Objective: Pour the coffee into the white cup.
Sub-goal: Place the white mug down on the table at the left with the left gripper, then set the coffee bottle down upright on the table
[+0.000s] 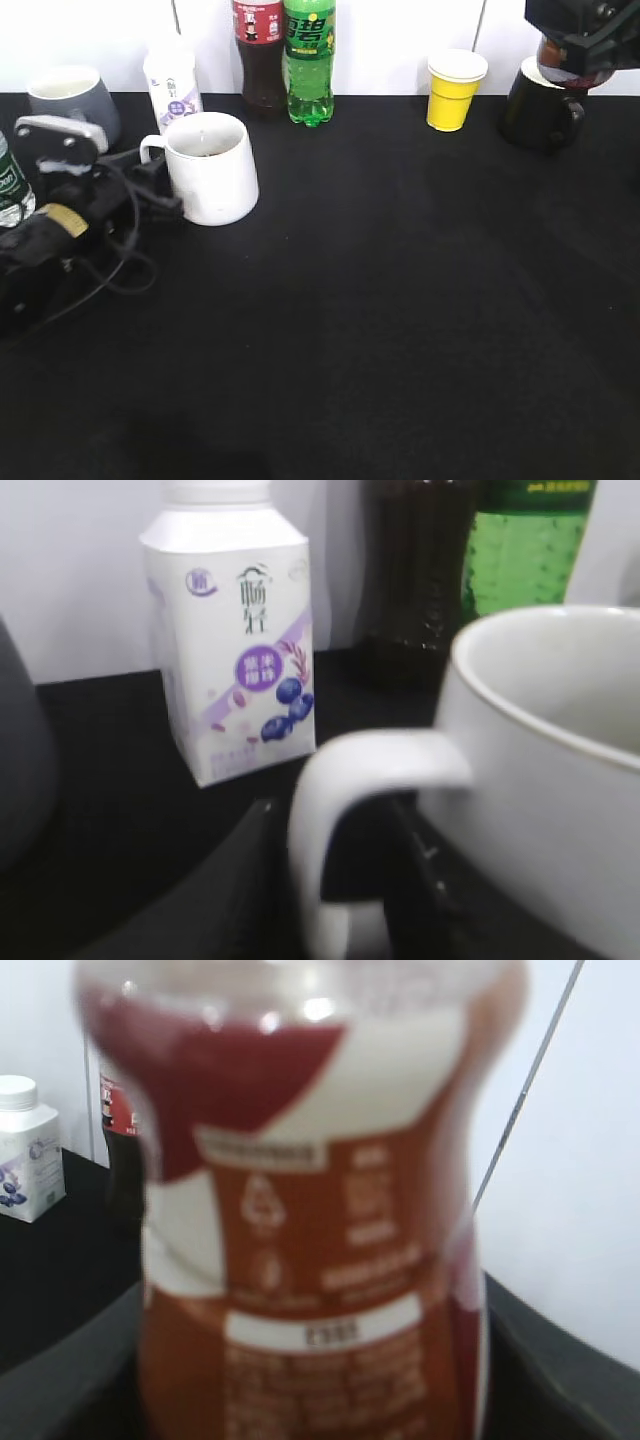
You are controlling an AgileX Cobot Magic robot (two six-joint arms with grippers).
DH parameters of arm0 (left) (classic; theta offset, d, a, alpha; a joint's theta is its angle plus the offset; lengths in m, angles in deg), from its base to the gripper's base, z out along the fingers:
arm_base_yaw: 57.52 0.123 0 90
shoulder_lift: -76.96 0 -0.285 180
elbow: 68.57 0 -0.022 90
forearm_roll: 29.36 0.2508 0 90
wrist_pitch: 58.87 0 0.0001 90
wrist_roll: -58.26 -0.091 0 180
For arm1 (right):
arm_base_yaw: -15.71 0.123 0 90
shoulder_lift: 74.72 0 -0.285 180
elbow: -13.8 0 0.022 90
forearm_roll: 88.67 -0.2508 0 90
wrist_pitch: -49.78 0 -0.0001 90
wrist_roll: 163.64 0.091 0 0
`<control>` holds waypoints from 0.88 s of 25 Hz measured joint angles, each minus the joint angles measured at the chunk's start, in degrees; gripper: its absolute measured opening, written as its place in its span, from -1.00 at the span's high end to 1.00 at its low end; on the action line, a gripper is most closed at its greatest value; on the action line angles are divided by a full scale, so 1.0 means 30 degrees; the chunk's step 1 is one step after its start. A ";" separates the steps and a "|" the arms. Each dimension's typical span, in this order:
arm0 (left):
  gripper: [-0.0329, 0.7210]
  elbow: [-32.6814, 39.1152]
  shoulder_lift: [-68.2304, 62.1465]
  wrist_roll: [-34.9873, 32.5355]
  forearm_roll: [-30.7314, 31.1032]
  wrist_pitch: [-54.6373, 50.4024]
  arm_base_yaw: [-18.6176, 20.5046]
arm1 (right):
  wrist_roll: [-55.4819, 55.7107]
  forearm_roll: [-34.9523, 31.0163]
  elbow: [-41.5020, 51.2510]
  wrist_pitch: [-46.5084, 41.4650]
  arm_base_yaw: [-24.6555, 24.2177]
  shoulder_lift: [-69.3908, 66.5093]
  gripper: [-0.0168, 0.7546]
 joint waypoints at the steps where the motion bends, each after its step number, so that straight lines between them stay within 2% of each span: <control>1: 0.19 0.0464 0.0308 0.0000 0.0003 -0.0019 0.0000 | 0.0000 0.0000 0.0000 0.0057 0.0000 0.0000 -0.37; 7: 0.13 0.5565 0.5386 0.0000 0.1135 -0.0101 0.0000 | 0.0022 -0.0619 -0.0071 0.0500 0.0000 -0.1483 -0.37; 10: 0.13 0.7101 0.8254 0.0000 0.1794 -0.0045 0.0000 | -0.0165 -0.1065 -0.0071 0.2588 0.0000 -0.4266 -0.37; 17: 0.13 0.7260 0.9813 0.0000 0.2725 -0.0040 0.0000 | -0.3870 -0.4338 -0.0093 0.6055 0.0000 -0.9749 -0.37; 22: 0.13 0.7260 0.9813 0.0000 0.2854 -0.0116 0.0000 | -0.6715 -0.8129 -0.0123 0.9367 0.0000 -1.2847 -0.37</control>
